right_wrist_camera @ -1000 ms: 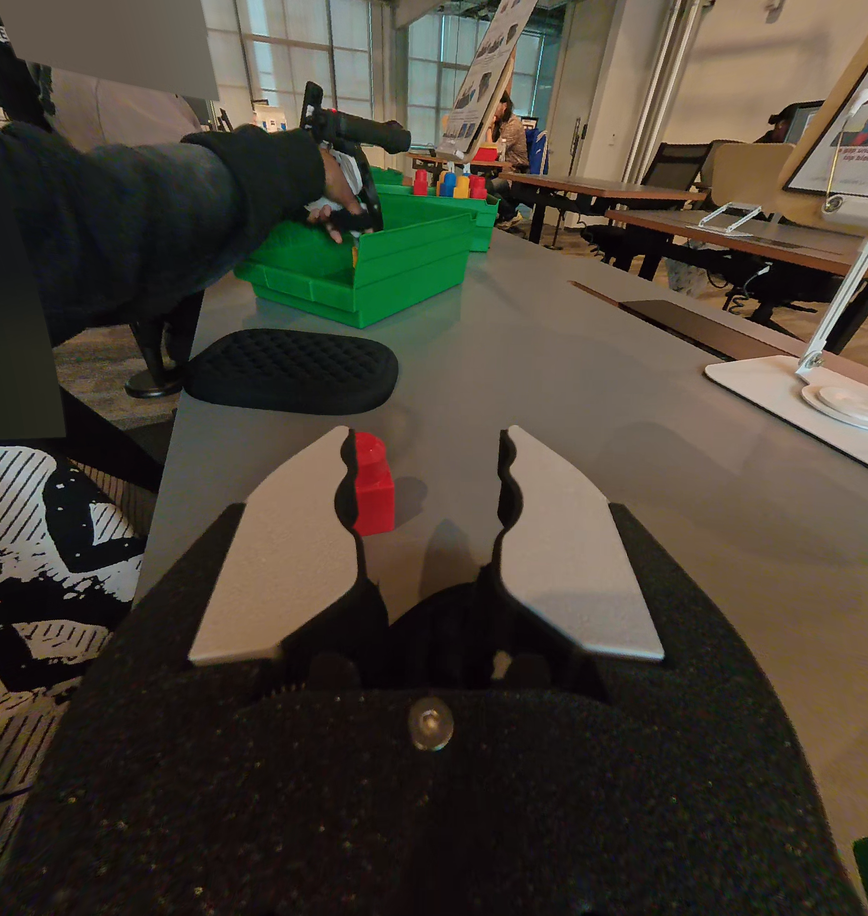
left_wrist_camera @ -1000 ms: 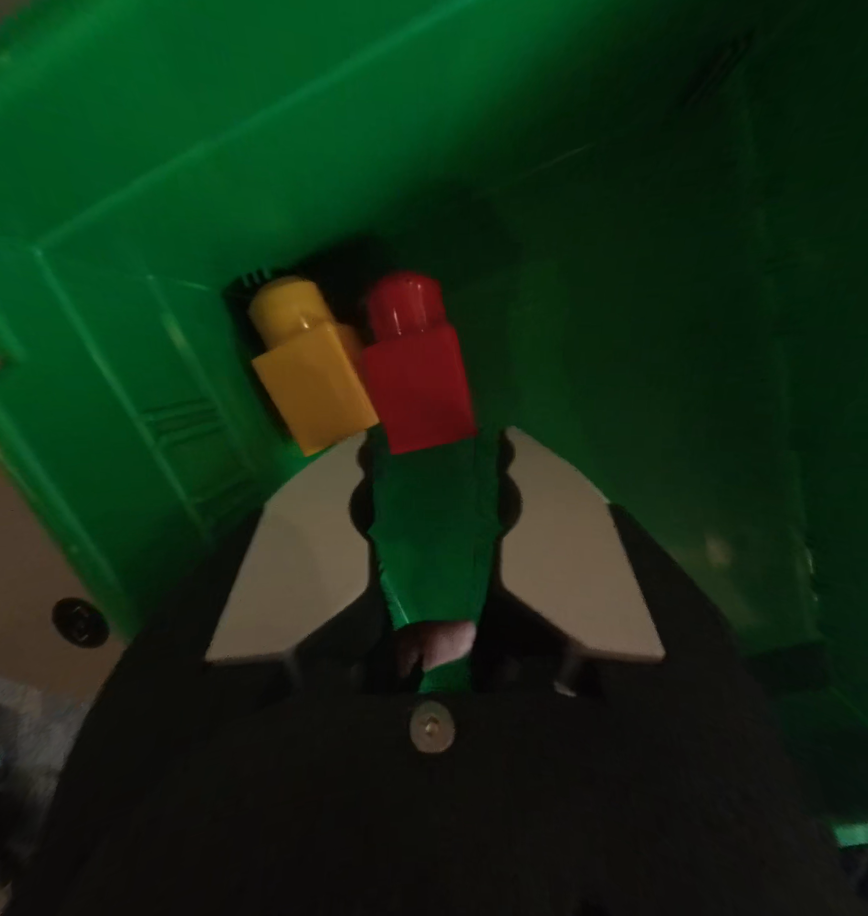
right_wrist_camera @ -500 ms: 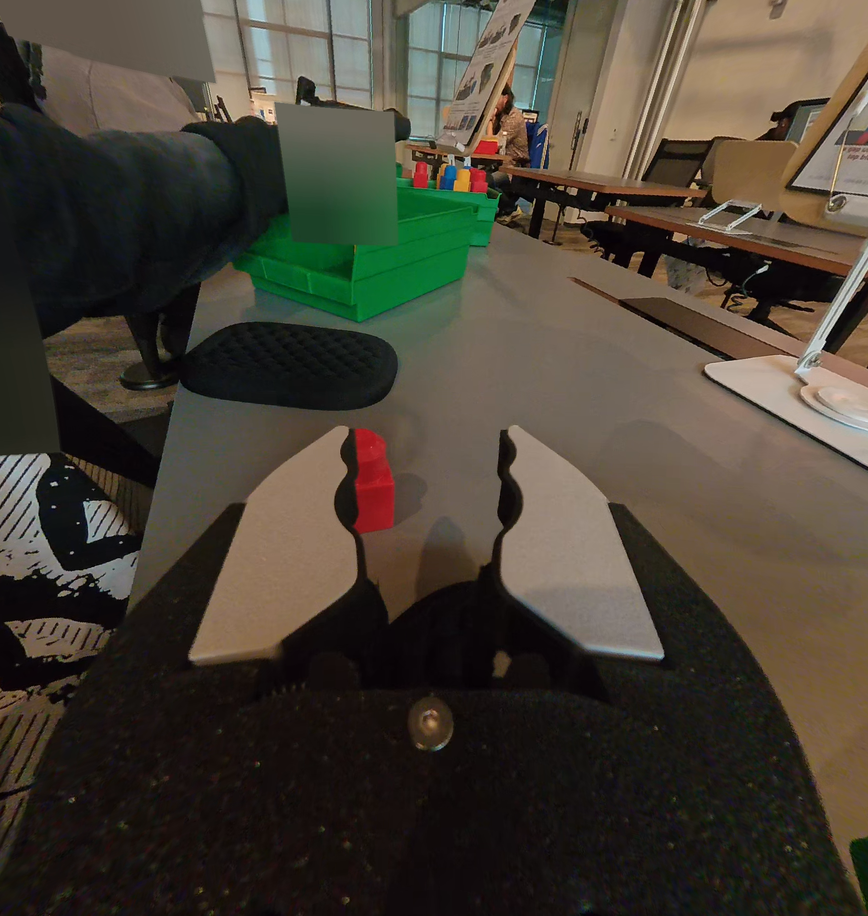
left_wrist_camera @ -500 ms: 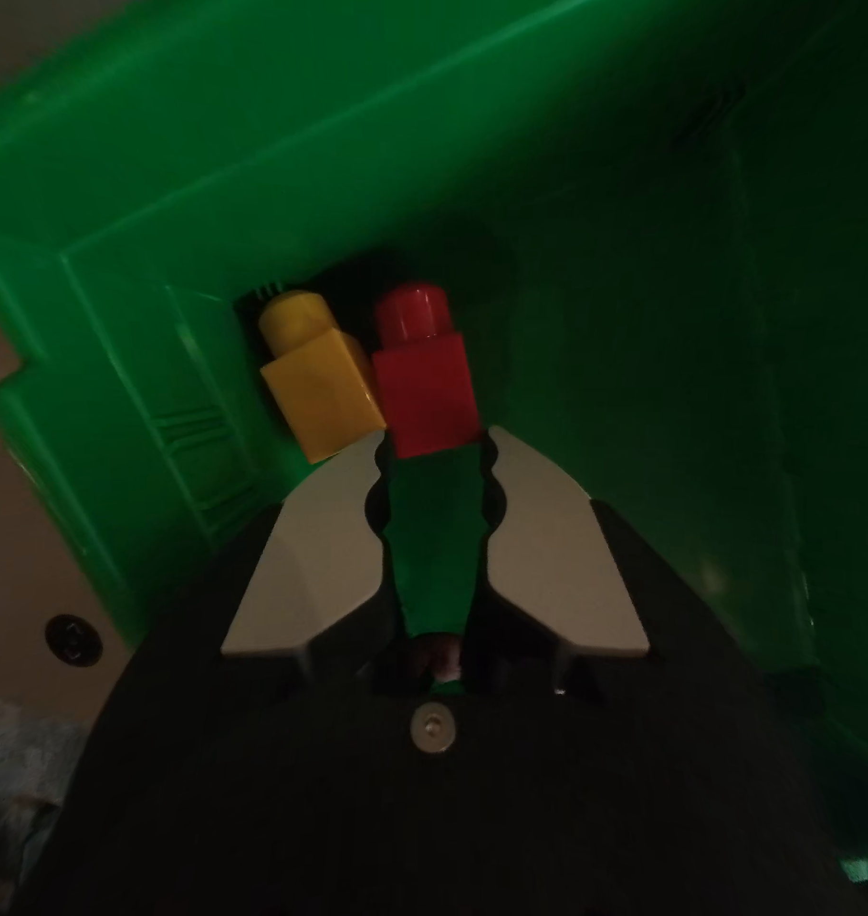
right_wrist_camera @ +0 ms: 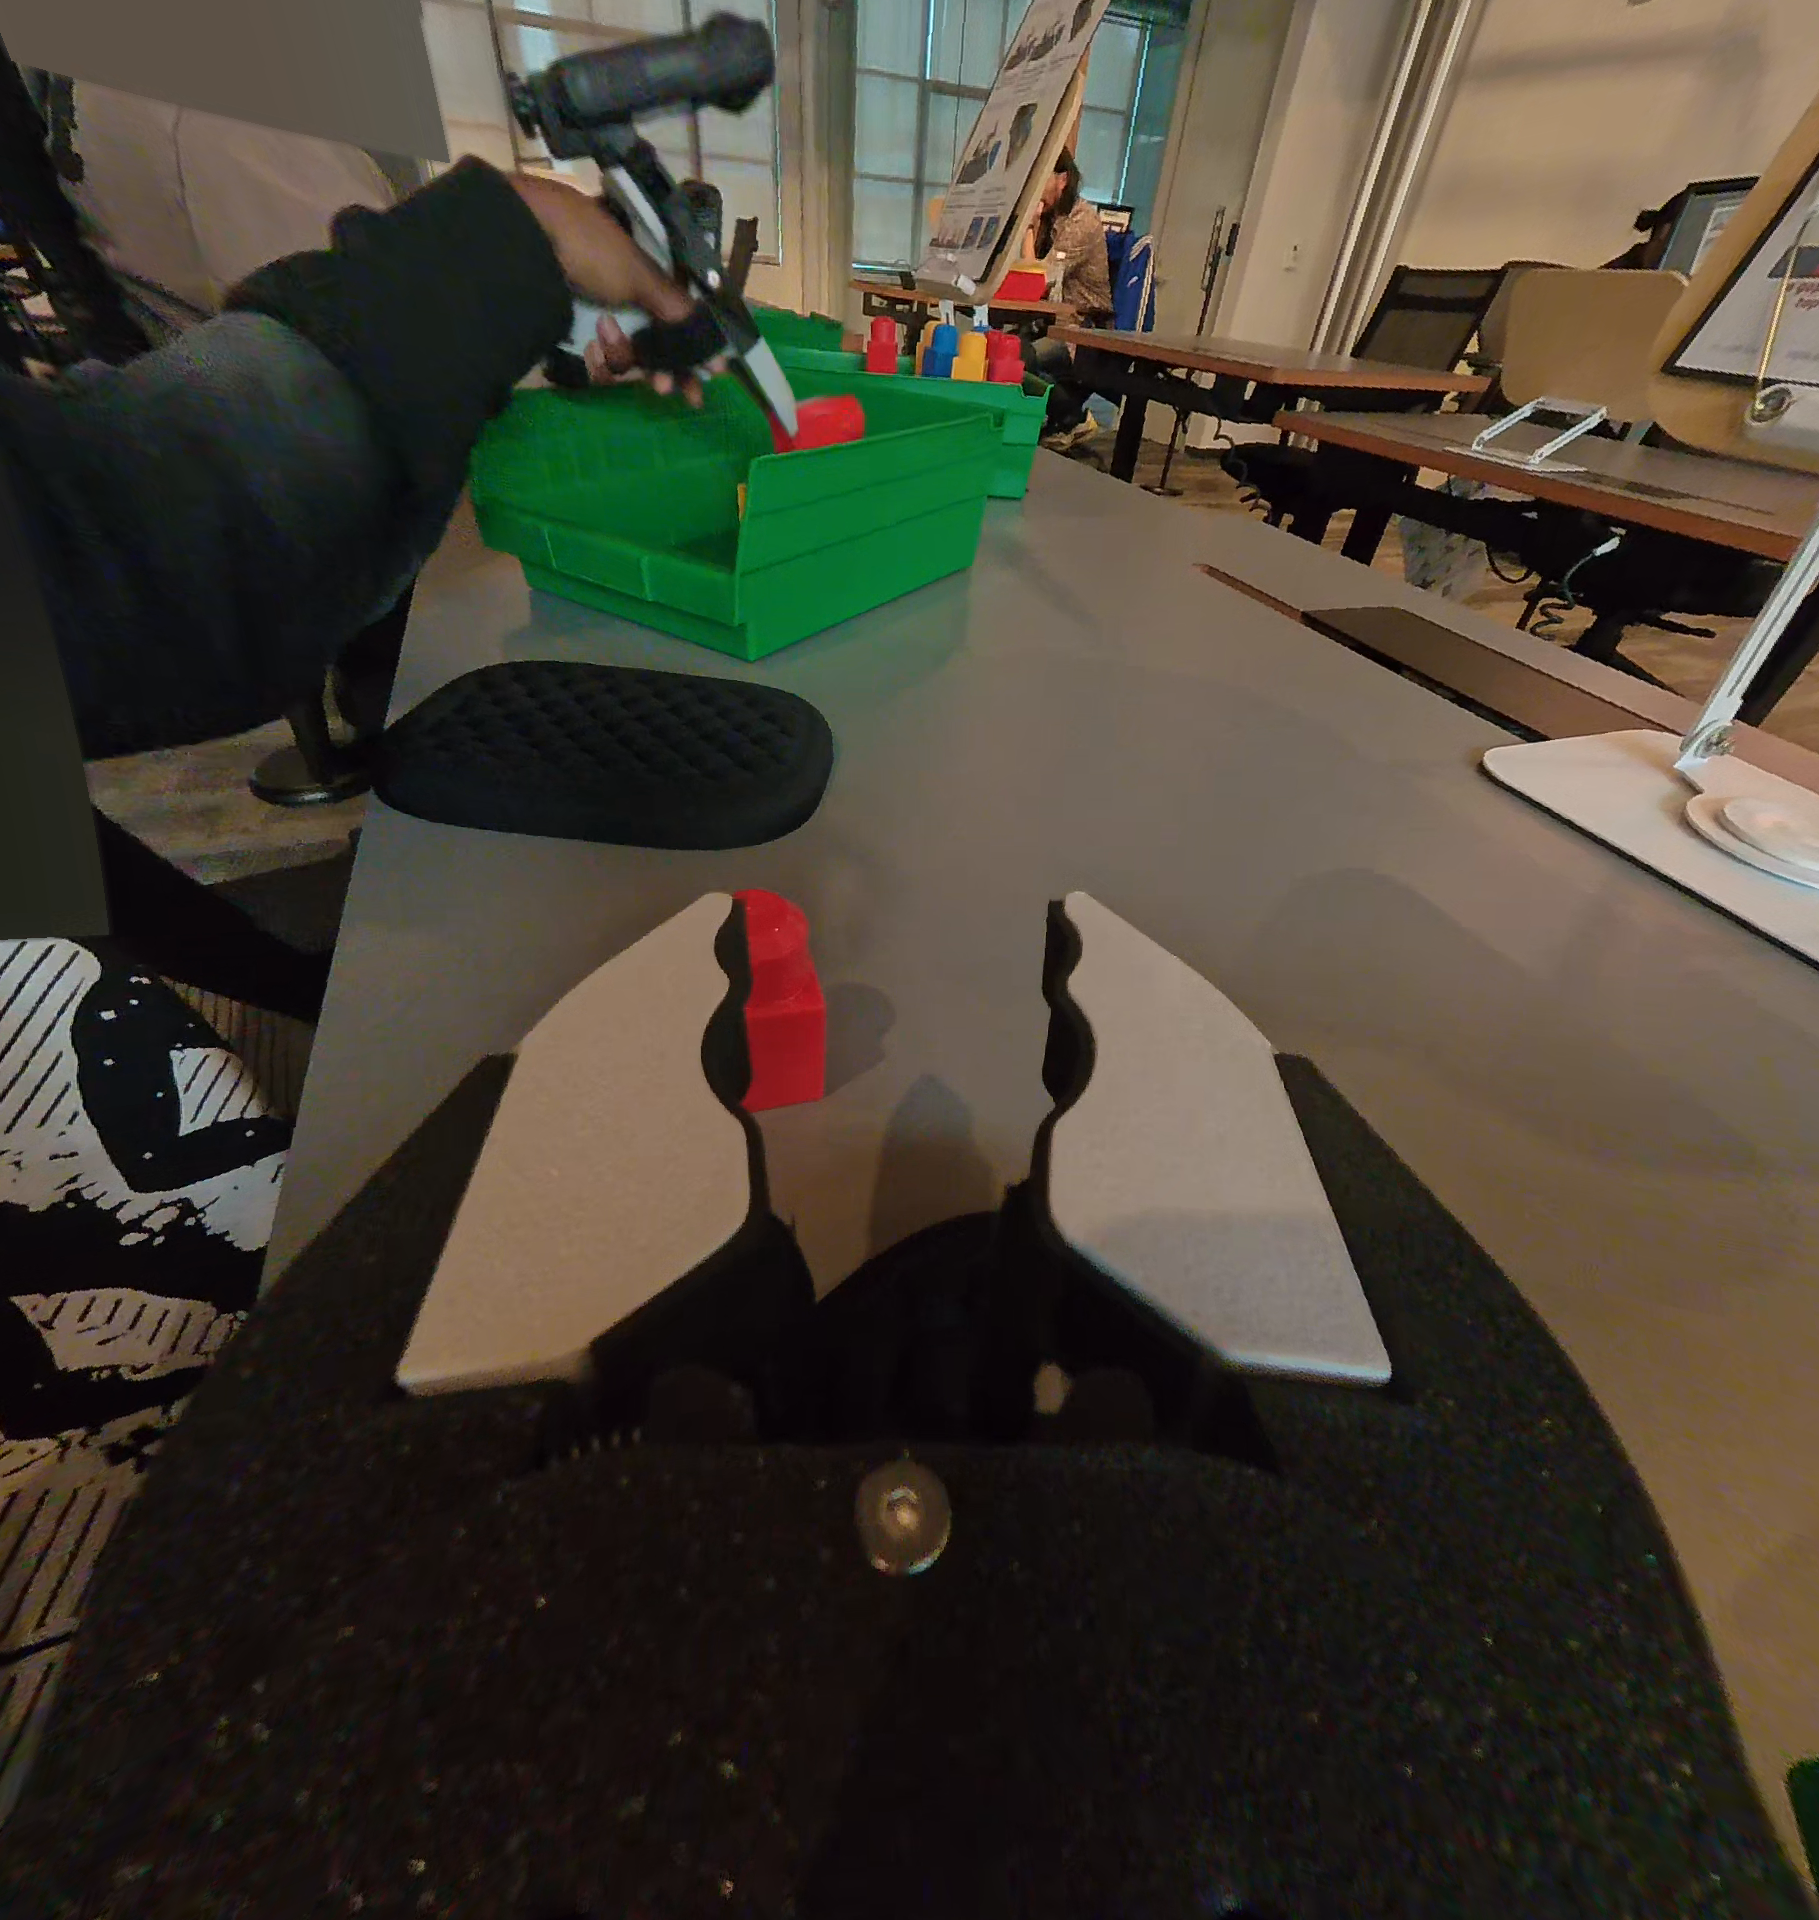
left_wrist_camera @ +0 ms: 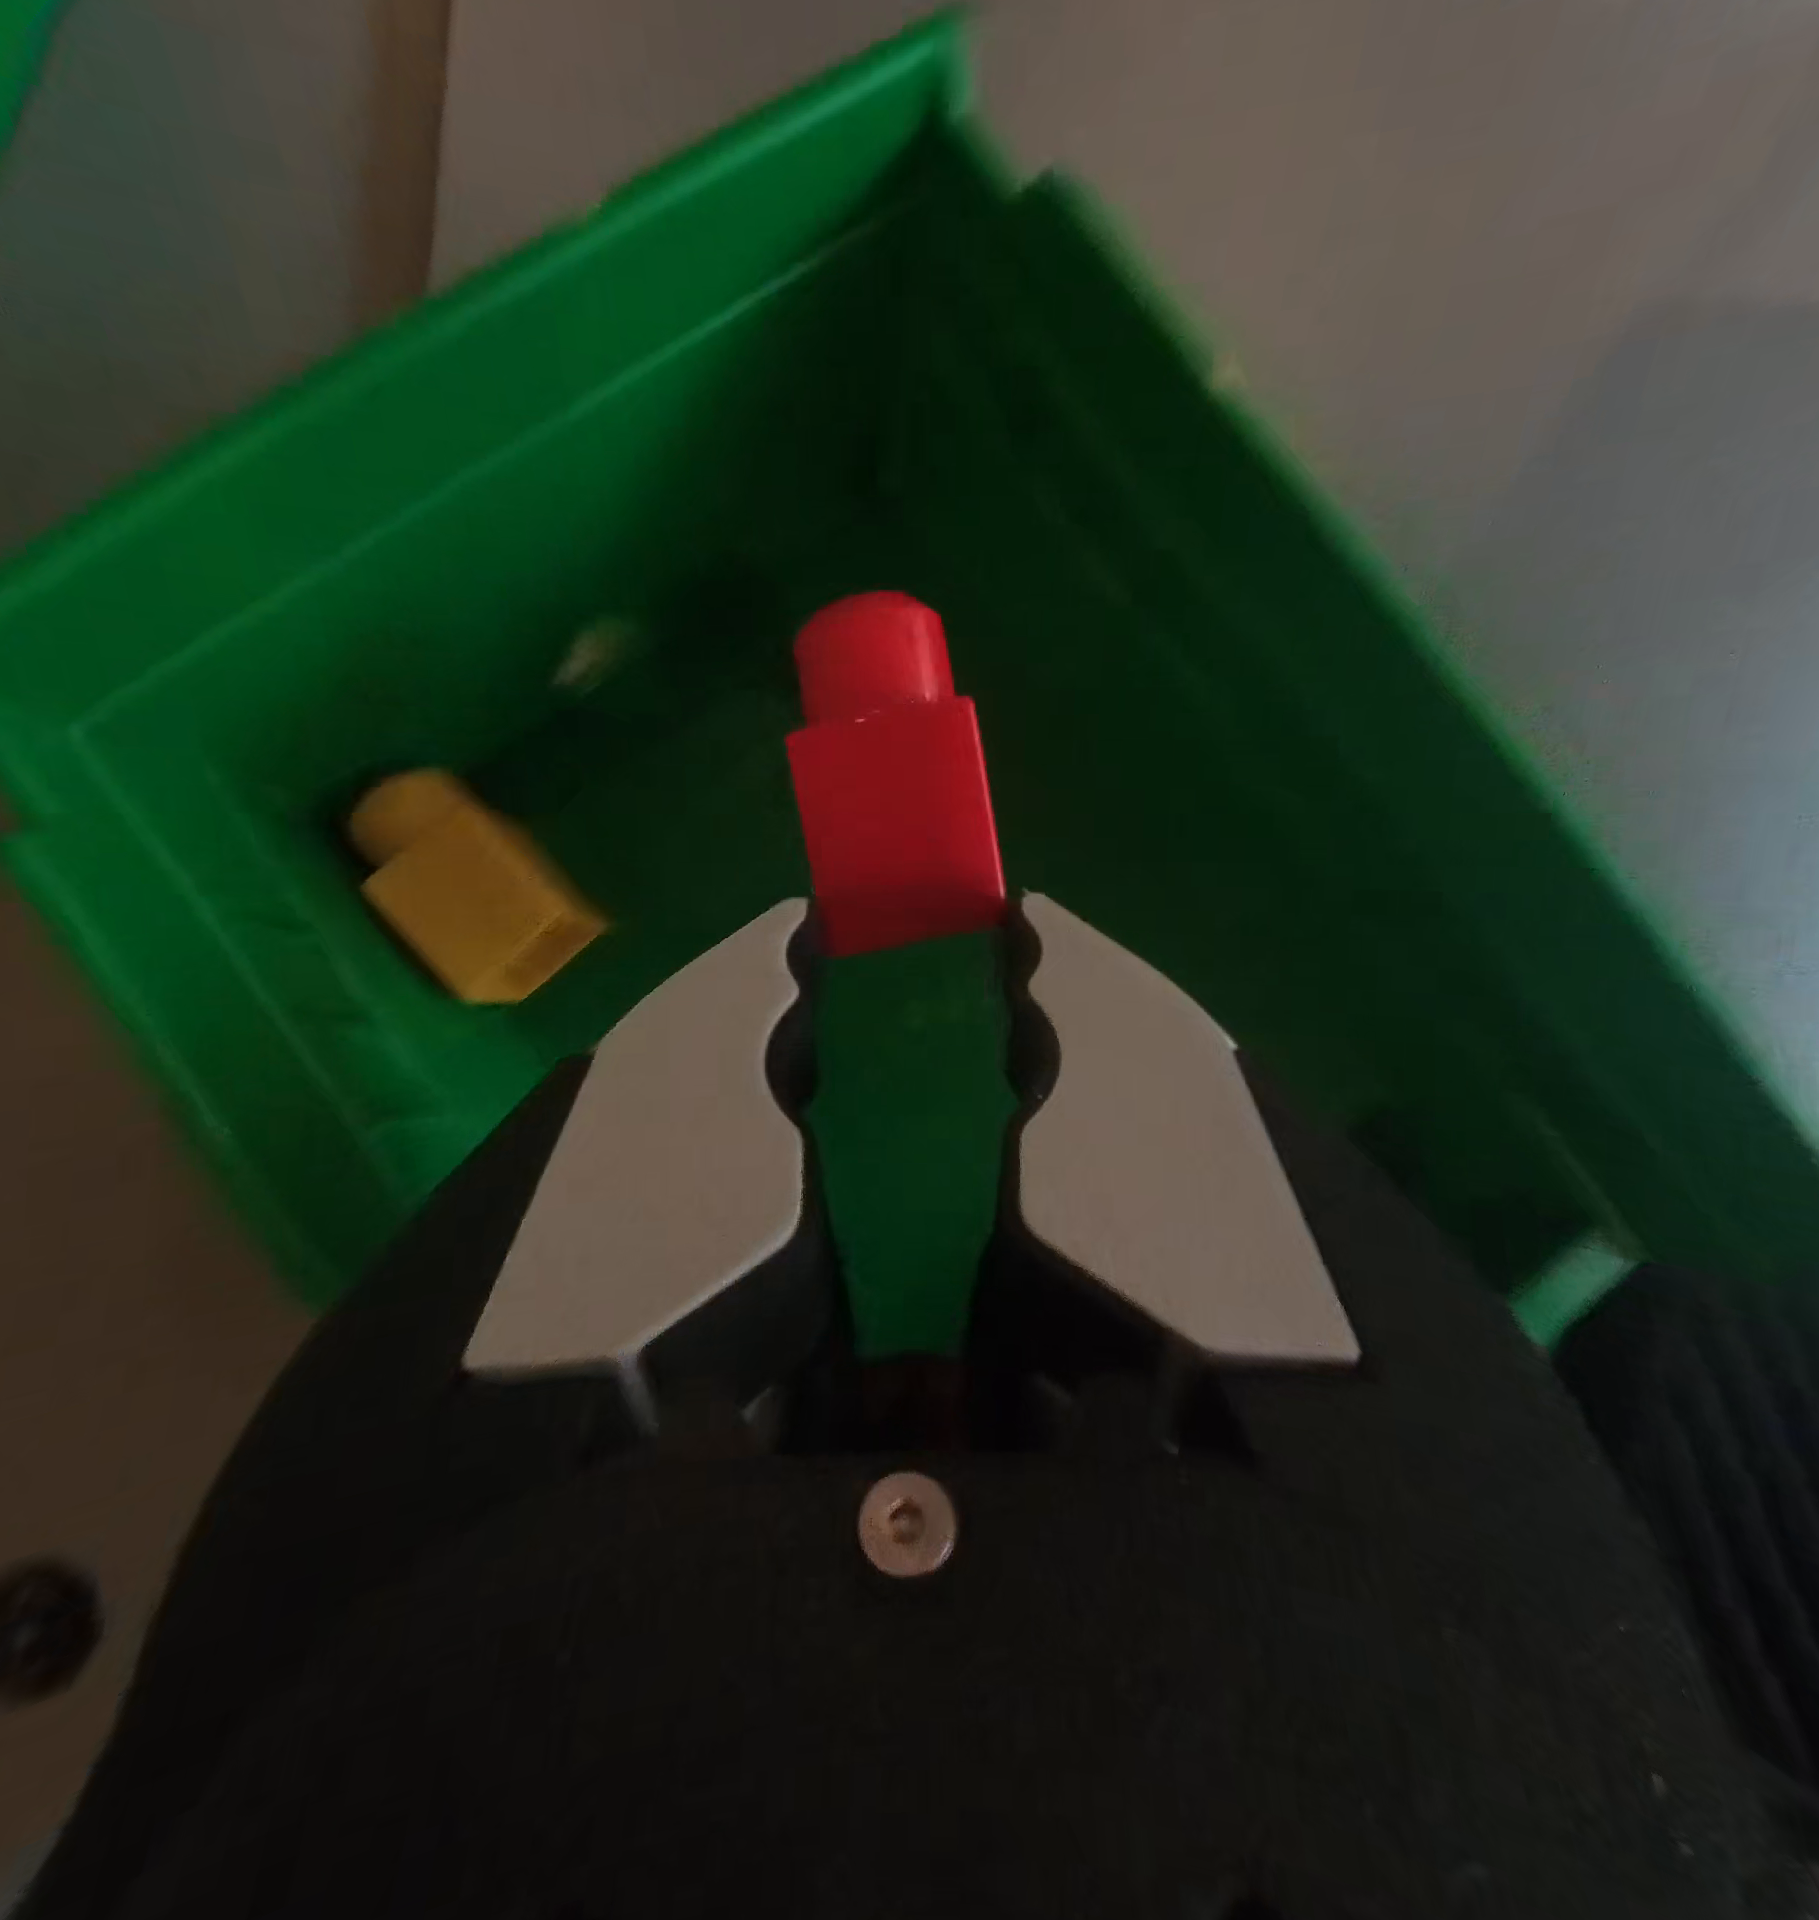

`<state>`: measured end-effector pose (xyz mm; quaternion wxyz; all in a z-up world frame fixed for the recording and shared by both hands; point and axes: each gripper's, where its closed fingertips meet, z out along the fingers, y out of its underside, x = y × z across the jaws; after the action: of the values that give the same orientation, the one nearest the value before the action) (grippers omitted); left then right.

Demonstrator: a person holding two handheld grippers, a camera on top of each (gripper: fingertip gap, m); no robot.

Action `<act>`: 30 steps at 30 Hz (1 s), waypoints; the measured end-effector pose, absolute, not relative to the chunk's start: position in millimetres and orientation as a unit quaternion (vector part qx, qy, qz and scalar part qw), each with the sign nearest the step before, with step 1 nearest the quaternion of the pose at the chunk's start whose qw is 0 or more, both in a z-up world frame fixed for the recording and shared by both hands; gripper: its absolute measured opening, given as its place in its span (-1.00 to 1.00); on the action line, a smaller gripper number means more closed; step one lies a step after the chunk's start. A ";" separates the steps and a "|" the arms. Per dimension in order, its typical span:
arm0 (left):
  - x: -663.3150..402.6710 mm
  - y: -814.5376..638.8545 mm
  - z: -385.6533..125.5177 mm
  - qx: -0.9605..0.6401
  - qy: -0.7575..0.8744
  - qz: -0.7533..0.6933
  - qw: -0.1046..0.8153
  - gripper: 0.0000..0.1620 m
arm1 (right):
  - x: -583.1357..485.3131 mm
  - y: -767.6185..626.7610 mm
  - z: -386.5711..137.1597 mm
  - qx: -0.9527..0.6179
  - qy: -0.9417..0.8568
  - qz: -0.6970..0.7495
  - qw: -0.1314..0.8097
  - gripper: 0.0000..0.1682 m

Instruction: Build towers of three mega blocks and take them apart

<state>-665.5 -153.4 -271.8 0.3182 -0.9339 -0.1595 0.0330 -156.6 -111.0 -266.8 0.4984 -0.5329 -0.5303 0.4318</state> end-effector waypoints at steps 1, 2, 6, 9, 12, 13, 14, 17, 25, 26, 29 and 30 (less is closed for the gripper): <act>-653.1 -149.0 -263.0 -0.928 -0.136 0.018 0.347 -0.60 | -156.9 -110.9 -267.2 -0.534 -0.531 0.431 0.497 -0.36; -638.1 -144.3 -253.7 -0.920 -0.110 -0.002 0.376 -0.60 | -157.2 -111.1 -267.8 -0.535 -0.532 0.430 0.496 -0.36; -571.1 -130.7 -213.1 -0.870 -0.008 -0.080 0.487 -0.60 | -158.2 -111.2 -269.7 -0.538 -0.536 0.426 0.493 -0.36; -527.4 -126.9 -193.8 -0.836 0.048 -0.110 0.535 -0.60 | -158.8 -111.3 -271.0 -0.540 -0.538 0.423 0.490 -0.35; -479.5 -124.5 -181.0 -0.802 0.106 -0.148 0.569 -0.60 | -159.3 -111.4 -271.9 -0.541 -0.540 0.423 0.487 -0.36; -462.4 -124.1 -177.2 -0.789 0.128 -0.162 0.579 -0.60 | -159.5 -111.3 -272.1 -0.542 -0.540 0.424 0.485 -0.36; -445.6 -123.7 -173.3 -0.775 0.148 -0.175 0.589 -0.60 | -159.5 -111.2 -272.3 -0.543 -0.539 0.424 0.484 -0.36; -395.3 -124.6 -161.7 -0.726 0.204 -0.230 0.615 -0.60 | -160.1 -111.0 -273.1 -0.546 -0.540 0.425 0.480 -0.36; -290.0 -121.2 -169.8 -0.646 0.310 -0.323 0.619 -0.60 | -161.7 -114.1 -266.9 -0.539 -0.549 0.434 0.468 -0.34; -280.5 -120.7 -174.8 -0.642 0.323 -0.324 0.615 -0.60 | -161.8 -114.7 -263.7 -0.537 -0.552 0.434 0.466 -0.33; -257.2 -120.5 -190.6 -0.636 0.352 -0.335 0.600 -0.60 | -162.3 -115.8 -245.0 -0.525 -0.563 0.431 0.471 -0.31; -251.1 -120.8 -195.0 -0.631 0.358 -0.343 0.597 -0.60 | -163.0 -116.5 -235.6 -0.516 -0.566 0.432 0.477 -0.31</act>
<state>-251.1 -120.8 -195.0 0.5966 -0.6310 0.3580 -0.3430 -163.0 -116.5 -235.6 0.4768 -0.5155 -0.5663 0.4316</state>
